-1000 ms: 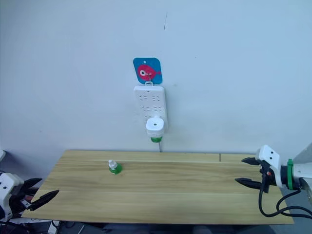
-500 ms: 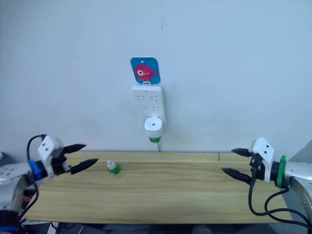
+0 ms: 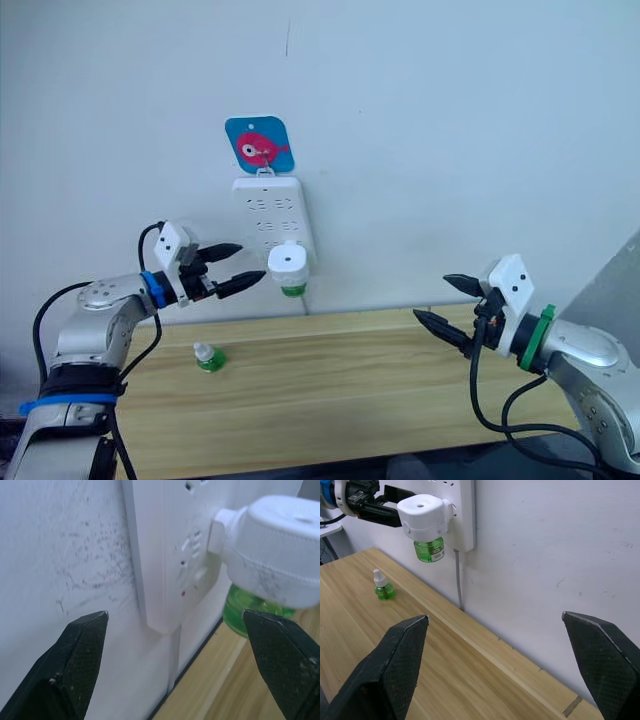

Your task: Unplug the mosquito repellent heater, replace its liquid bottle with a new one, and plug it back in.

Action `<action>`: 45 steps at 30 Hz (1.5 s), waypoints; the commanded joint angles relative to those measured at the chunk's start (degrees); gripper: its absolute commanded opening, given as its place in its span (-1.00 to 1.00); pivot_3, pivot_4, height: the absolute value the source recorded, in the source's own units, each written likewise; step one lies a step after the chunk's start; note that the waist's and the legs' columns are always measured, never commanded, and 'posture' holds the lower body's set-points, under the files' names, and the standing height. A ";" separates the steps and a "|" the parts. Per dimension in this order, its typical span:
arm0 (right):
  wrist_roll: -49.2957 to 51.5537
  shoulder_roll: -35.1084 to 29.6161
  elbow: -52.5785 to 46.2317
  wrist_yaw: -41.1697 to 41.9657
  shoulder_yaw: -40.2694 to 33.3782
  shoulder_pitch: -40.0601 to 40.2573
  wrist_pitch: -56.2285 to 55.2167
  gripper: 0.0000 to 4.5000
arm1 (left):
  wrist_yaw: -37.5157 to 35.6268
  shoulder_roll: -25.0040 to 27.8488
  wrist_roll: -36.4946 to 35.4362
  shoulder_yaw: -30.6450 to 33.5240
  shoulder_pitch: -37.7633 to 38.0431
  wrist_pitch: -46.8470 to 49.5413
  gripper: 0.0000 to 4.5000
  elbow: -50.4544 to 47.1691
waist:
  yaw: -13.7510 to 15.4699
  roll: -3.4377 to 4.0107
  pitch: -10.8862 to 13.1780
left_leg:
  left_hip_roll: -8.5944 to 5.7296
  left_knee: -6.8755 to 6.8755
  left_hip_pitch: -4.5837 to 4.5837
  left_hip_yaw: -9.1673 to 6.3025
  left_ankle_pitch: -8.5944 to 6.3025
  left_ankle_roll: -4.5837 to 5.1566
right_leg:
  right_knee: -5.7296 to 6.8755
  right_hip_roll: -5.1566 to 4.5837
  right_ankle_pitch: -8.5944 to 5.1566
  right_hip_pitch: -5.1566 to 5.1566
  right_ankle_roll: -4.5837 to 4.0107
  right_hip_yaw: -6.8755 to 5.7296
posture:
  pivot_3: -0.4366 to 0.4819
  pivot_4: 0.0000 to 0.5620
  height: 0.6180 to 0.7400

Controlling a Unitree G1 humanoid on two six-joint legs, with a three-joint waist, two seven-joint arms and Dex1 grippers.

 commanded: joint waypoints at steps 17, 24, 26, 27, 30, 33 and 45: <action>9.44 1.19 -5.69 -3.30 1.91 -8.55 2.38 0.98 | -6.26 -0.99 1.86 -2.99 -10.34 -1.25 1.00 7.07 | -0.21 0.07 1.13 | -0.10 0.08 -0.20 -0.41 0.09 -0.09 | 0.03 -0.03 0.00 0.04 0.02 -0.25 | -0.46 -0.80 1.00; 16.50 -0.60 -7.60 -3.06 2.81 -13.90 4.36 0.98 | -6.86 -1.37 3.20 -2.88 -13.05 -2.94 1.00 10.41 | 0.09 0.05 1.37 | -0.11 0.12 -0.38 -0.63 0.14 -0.16 | 0.02 -0.06 0.00 0.02 0.02 -0.34 | -0.47 -0.80 1.00; 16.62 -1.61 -7.58 -2.79 3.12 -14.54 4.37 0.98 | -6.82 -1.33 3.15 -2.56 -13.40 -3.20 1.00 11.21 | 0.17 0.04 1.41 | -0.13 0.12 -0.38 -0.61 0.15 -0.17 | 0.02 -0.08 0.00 0.02 0.02 -0.34 | -0.48 -0.79 1.00; 16.73 -1.89 -7.45 -2.84 3.21 -14.74 4.33 0.98 | -7.05 -1.28 3.10 -2.57 -13.43 -3.24 1.00 11.36 | 0.18 0.02 1.45 | -0.15 0.12 -0.39 -0.63 0.17 -0.17 | 0.03 -0.08 0.00 0.02 0.02 -0.34 | -0.48 -0.79 1.00; 16.89 -2.50 -6.94 -2.98 3.44 -15.13 4.23 0.98 | -8.73 -1.20 2.69 -3.02 -13.32 -2.75 1.00 10.94 | 0.17 0.03 1.49 | -0.15 0.12 -0.38 -0.64 0.20 -0.16 | 0.06 -0.07 0.01 0.02 0.02 -0.33 | -0.47 -0.79 1.00; 16.85 -2.90 -6.74 -2.95 3.51 -15.08 4.18 0.98 | -10.14 -1.35 2.34 -3.40 -13.49 -2.06 1.00 10.27 | 0.20 0.05 1.52 | -0.15 0.12 -0.41 -0.64 0.21 -0.16 | 0.05 -0.07 0.02 0.01 0.03 -0.35 | -0.46 -0.79 1.00; 17.09 -4.22 -6.43 -2.64 3.27 -14.10 3.88 0.98 | -14.30 -1.96 2.79 -4.10 -17.36 -1.08 1.00 13.00 | -0.16 -0.01 1.78 | -0.17 0.10 -0.67 -0.60 0.20 -0.16 | -0.03 -0.06 0.01 -0.29 0.04 -0.35 | -0.48 -0.78 1.00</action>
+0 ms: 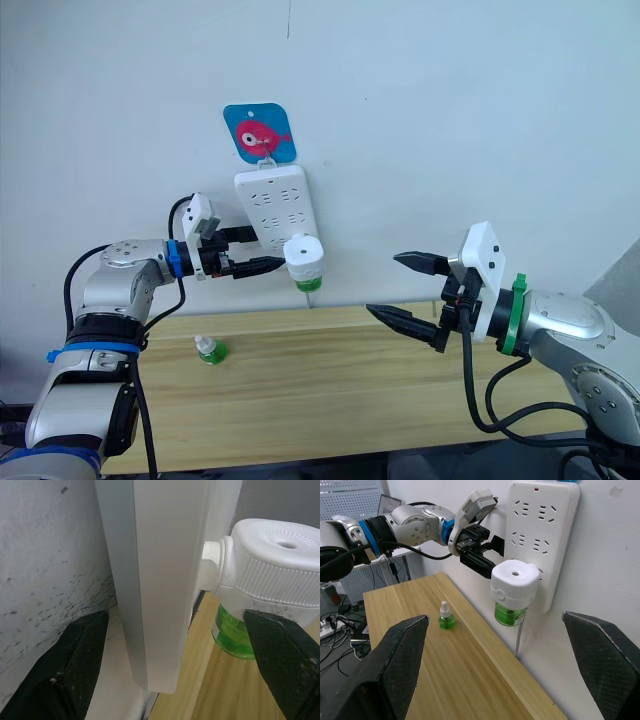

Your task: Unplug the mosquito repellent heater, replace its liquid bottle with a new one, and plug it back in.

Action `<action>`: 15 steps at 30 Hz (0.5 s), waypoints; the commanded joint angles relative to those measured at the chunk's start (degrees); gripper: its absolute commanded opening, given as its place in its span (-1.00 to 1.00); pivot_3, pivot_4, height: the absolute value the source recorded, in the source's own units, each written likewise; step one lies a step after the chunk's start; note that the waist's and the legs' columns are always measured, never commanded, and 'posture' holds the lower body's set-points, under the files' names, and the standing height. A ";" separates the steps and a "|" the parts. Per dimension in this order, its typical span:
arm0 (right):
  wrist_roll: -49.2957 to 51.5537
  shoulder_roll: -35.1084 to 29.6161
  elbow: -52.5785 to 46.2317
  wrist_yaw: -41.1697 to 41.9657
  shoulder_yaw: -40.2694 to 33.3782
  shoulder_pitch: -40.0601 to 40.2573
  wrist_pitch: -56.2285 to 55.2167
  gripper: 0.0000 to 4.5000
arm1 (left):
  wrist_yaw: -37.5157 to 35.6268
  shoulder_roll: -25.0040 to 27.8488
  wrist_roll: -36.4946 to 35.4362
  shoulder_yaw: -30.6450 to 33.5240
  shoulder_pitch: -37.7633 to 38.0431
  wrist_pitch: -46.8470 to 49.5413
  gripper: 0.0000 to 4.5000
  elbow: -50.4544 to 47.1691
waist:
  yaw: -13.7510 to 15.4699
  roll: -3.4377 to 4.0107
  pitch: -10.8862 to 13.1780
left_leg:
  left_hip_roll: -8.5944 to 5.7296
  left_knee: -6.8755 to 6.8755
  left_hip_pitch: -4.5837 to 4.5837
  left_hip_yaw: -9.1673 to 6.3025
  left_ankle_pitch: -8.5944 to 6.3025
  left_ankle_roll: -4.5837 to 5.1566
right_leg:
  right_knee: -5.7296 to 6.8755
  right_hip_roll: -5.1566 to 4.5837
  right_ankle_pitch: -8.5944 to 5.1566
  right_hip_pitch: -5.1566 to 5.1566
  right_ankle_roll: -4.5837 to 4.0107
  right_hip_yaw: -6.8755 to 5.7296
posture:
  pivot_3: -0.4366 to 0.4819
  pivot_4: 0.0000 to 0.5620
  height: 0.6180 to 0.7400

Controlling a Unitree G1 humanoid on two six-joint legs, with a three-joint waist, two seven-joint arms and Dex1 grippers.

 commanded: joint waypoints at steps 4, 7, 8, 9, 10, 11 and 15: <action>1.51 -0.63 -1.29 0.12 -1.03 0.00 -0.75 1.00 | -0.28 -0.20 0.06 0.56 -3.88 -2.13 0.75 2.29 | -0.30 -0.03 0.02 | -0.01 0.00 0.00 0.02 0.00 0.00 | 0.01 0.00 0.00 0.01 0.00 0.00 | -0.50 -0.79 1.00; 1.58 -0.57 -1.39 -0.04 -1.06 0.15 -0.83 1.00 | -0.53 -0.25 0.12 0.52 -4.42 -2.78 0.32 3.31 | -0.80 -0.02 0.02 | 0.00 0.00 0.01 0.03 0.00 0.00 | 0.02 0.01 0.00 -0.01 0.00 0.03 | -0.50 -0.79 1.00; 1.56 -0.55 -1.41 -0.05 -1.07 0.20 -0.88 1.00 | -0.56 -0.29 0.14 0.48 -4.60 -2.96 0.18 3.56 | -0.89 -0.02 0.02 | 0.00 0.00 0.00 0.03 0.00 0.01 | 0.02 0.02 0.00 -0.04 0.00 0.05 | -0.50 -0.79 1.00; 1.53 -0.54 -1.41 -0.07 -1.04 0.23 -0.92 1.00 | -0.62 -0.33 0.13 0.45 -4.75 -3.10 0.03 3.76 | -0.94 -0.02 0.02 | 0.00 -0.01 0.00 0.03 0.00 0.01 | 0.02 0.03 0.00 -0.05 0.00 0.07 | -0.50 -0.79 1.00; 1.47 -0.52 -1.41 -0.08 -1.01 0.23 -0.96 1.00 | -0.68 -0.36 0.12 0.42 -4.85 -3.23 -0.11 3.90 | -0.95 -0.02 0.02 | 0.00 -0.02 0.00 0.03 0.00 0.01 | 0.02 0.03 0.00 -0.06 0.00 0.07 | -0.50 -0.79 1.00; 1.22 -0.39 -1.34 -0.17 -0.80 0.15 -1.06 1.00 | -0.87 -0.38 0.04 0.38 -4.89 -3.19 -0.25 3.88 | -0.88 -0.02 0.02 | 0.00 -0.02 -0.01 0.02 0.00 0.01 | 0.02 0.03 0.00 -0.07 0.00 0.06 | -0.50 -0.79 1.00; -0.26 0.30 -1.06 -0.91 0.22 -0.02 -1.55 1.00 | -1.52 -0.44 -0.15 0.53 -4.63 -2.49 -0.41 3.06 | -0.88 -0.02 0.03 | -0.02 0.00 0.00 0.04 0.00 0.00 | 0.05 0.01 0.00 -0.05 0.00 0.09 | -0.50 -0.80 1.00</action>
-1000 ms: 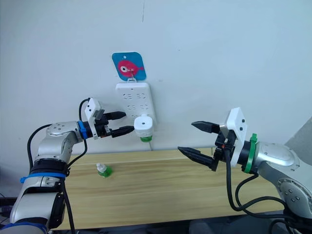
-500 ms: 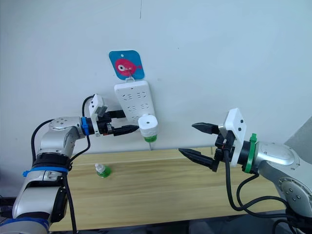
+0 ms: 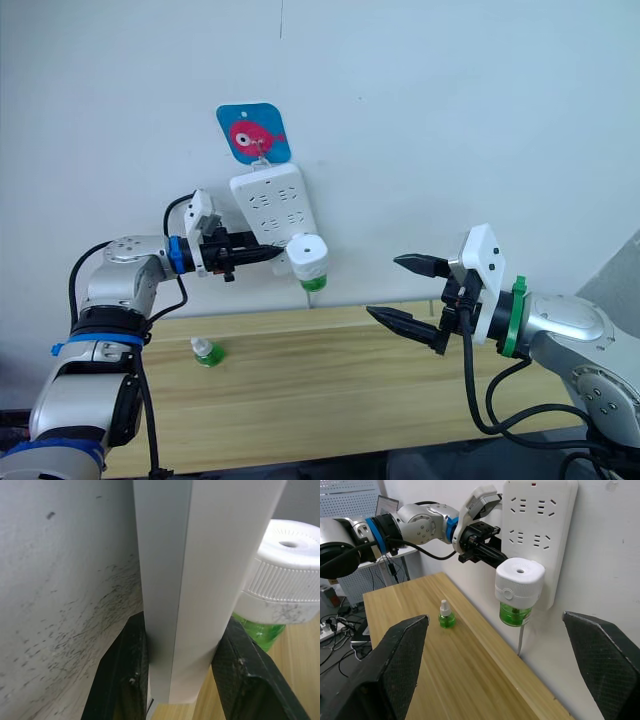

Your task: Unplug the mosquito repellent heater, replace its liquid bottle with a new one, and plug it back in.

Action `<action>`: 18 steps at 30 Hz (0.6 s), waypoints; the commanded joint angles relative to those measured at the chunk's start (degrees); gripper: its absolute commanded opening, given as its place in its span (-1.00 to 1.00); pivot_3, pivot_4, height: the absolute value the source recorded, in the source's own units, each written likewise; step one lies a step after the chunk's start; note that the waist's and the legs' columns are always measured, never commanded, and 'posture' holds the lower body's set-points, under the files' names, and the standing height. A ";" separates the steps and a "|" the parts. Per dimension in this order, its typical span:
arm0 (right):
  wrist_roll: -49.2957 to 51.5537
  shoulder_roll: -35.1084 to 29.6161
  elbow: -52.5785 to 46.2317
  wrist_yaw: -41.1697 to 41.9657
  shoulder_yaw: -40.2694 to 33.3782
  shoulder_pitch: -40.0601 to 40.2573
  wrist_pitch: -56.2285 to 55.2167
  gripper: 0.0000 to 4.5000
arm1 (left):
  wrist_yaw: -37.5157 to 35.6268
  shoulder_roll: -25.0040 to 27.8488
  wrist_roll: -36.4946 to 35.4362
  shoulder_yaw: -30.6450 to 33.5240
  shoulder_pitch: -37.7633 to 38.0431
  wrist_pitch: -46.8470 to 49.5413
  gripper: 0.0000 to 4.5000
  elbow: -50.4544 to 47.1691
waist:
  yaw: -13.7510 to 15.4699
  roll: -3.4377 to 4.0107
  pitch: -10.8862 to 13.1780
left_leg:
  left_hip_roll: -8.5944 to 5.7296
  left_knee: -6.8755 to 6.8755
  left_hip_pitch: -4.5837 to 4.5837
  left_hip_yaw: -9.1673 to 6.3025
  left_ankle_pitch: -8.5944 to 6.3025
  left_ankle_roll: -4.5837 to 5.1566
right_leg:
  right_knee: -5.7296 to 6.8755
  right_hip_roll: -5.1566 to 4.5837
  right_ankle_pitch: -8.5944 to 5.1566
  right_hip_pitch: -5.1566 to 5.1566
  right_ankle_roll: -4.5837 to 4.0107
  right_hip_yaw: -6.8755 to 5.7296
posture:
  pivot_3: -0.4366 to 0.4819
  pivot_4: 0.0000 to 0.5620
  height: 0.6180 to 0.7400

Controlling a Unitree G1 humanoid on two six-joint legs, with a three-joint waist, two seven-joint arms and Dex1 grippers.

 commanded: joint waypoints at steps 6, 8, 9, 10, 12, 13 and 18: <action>-9.29 6.04 1.73 -8.63 8.62 -5.34 -0.64 1.00 | 0.65 0.15 -1.54 0.96 -0.19 2.57 -0.41 -4.92 | -0.14 0.00 0.00 | 0.00 0.00 -0.01 -0.02 0.00 0.00 | 0.03 0.01 0.00 -0.04 0.00 0.00 | -0.50 -0.80 1.00; -12.26 9.73 2.66 -12.57 12.54 -7.86 0.26 1.00 | 1.30 0.12 -1.85 1.31 0.29 3.65 -0.41 -5.91 | -0.25 0.00 0.01 | 0.01 0.00 -0.01 -0.02 0.00 0.00 | 0.03 0.01 0.00 -0.05 0.00 0.01 | -0.47 -0.78 1.00; -15.09 11.78 3.25 -15.41 14.72 -9.13 0.46 1.00 | 1.55 0.16 -1.94 1.42 0.52 4.09 -0.41 -6.40 | -0.25 0.00 0.01 | 0.00 0.00 -0.02 -0.04 0.00 0.00 | 0.03 0.01 0.00 -0.05 0.00 0.01 | -0.47 -0.78 1.00; -18.05 13.85 4.28 -18.69 16.70 -10.32 1.07 1.00 | 1.82 0.20 -1.99 1.52 0.75 4.38 -0.41 -6.82 | -0.27 0.01 0.01 | 0.01 0.00 -0.03 -0.06 0.00 0.00 | 0.04 0.01 0.00 -0.08 0.00 0.01 | -0.47 -0.77 1.00; -21.87 17.93 6.22 -22.25 20.47 -12.33 1.85 1.00 | 2.20 0.25 -2.10 1.66 1.25 4.90 -0.41 -7.70 | -0.27 0.05 0.05 | 0.02 0.00 -0.03 -0.11 0.02 -0.02 | 0.08 0.01 0.00 -0.11 0.00 0.01 | -0.47 -0.74 1.00; -23.22 20.08 7.00 -24.01 22.01 -13.35 2.70 1.00 | 2.48 0.23 -2.11 1.74 1.50 5.08 -0.41 -8.11 | -0.26 0.06 0.07 | 0.01 0.00 -0.05 -0.14 0.04 -0.07 | 0.08 0.00 0.00 -0.13 0.00 0.01 | -0.47 -0.74 1.00; -28.28 28.81 9.28 -30.20 26.30 -17.02 6.36 1.00 | 3.15 0.32 -2.36 1.77 2.65 6.11 -0.41 -10.09 | -0.33 0.18 0.24 | 0.01 0.00 -0.09 -0.27 0.09 -0.15 | 0.09 -0.02 0.01 -0.20 -0.01 0.03 | -0.44 -0.70 1.00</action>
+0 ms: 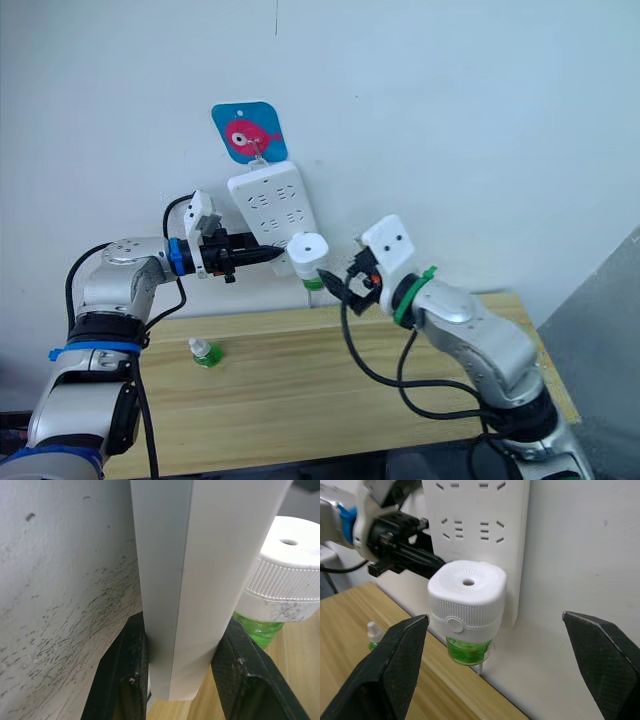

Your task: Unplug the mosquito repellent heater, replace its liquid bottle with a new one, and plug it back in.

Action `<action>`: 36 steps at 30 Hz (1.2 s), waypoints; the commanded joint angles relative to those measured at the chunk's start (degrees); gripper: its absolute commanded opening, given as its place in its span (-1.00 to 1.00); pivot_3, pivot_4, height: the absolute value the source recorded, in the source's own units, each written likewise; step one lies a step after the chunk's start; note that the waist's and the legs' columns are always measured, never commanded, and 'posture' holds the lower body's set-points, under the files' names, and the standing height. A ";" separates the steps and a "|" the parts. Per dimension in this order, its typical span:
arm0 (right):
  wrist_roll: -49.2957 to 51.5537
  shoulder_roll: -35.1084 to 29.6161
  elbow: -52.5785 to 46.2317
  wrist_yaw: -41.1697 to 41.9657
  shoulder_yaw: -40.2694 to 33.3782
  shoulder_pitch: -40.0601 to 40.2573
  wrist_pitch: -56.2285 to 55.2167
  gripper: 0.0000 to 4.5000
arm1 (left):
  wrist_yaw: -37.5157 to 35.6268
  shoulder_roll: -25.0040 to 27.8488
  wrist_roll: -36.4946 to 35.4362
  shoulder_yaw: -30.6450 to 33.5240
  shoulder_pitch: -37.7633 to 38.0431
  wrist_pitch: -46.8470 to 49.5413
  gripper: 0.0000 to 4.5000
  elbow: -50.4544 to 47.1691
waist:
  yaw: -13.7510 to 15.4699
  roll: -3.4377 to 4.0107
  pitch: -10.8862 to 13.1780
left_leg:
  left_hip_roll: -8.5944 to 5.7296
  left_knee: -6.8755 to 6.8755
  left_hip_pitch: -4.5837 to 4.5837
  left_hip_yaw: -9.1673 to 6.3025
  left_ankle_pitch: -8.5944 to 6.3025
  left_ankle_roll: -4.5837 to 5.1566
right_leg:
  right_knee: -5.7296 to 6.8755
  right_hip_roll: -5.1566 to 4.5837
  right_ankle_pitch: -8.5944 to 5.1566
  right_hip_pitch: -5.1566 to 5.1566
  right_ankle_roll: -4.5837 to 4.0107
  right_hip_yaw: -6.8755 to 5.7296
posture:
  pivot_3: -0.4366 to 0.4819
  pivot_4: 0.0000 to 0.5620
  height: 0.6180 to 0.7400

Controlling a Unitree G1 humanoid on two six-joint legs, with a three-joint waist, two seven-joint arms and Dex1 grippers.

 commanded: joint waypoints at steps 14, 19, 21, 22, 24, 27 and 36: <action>-9.82 16.07 4.74 -8.86 3.67 -3.96 4.66 1.00 | 2.32 0.69 -2.31 1.05 1.20 4.16 -0.41 -6.62 | -0.12 0.19 1.18 | -0.04 -0.01 0.01 -0.22 0.02 -0.02 | 0.07 0.00 0.00 0.01 -0.01 -0.09 | -0.43 -0.61 1.00; -12.33 18.48 8.66 -8.38 2.91 -4.51 1.94 1.00 | 2.32 0.79 -2.12 0.93 1.10 4.70 -0.41 -7.07 | -0.13 0.23 1.52 | -0.06 -0.01 0.01 -0.24 0.02 -0.03 | 0.07 -0.01 0.00 0.01 -0.01 -0.11 | -0.43 -0.60 1.00; -13.05 19.18 9.90 -8.12 2.64 -4.71 0.90 1.00 | 2.41 0.75 -2.03 0.89 1.04 4.80 -0.41 -7.13 | -0.13 0.24 1.57 | -0.07 -0.01 0.01 -0.27 0.02 -0.03 | 0.06 -0.02 0.00 0.01 -0.01 -0.12 | -0.42 -0.60 1.00; -13.38 19.51 10.38 -7.97 2.56 -4.83 0.46 1.00 | 2.45 0.73 -2.00 0.87 1.03 4.84 -0.41 -7.19 | -0.13 0.24 1.59 | -0.07 -0.02 0.01 -0.27 0.02 -0.03 | 0.06 -0.02 0.00 0.01 -0.01 -0.12 | -0.42 -0.60 1.00; -13.79 20.02 11.14 -7.58 2.36 -4.96 -0.36 1.00 | 2.51 0.69 -1.97 0.85 1.03 4.90 -0.41 -7.28 | -0.14 0.27 1.65 | -0.07 -0.02 0.01 -0.29 0.03 -0.05 | 0.07 -0.02 0.00 0.01 -0.01 -0.13 | -0.42 -0.61 1.00; -13.93 20.55 11.57 -6.86 2.28 -4.93 -1.07 0.73 | 2.65 0.69 -1.92 0.90 1.07 4.86 -0.41 -7.30 | -0.14 0.28 1.72 | -0.08 -0.01 0.01 -0.29 0.04 -0.06 | 0.07 -0.03 0.00 0.01 -0.01 -0.13 | -0.42 -0.61 1.00; -14.53 19.59 7.96 -4.65 2.62 -3.92 0.51 0.34 | 5.12 0.32 -0.77 1.16 1.35 3.07 -0.41 -6.23 | -0.15 0.32 1.85 | -0.09 -0.02 0.01 -0.36 0.09 -0.15 | 0.09 -0.03 0.00 0.01 -0.01 -0.15 | -0.45 -0.61 1.00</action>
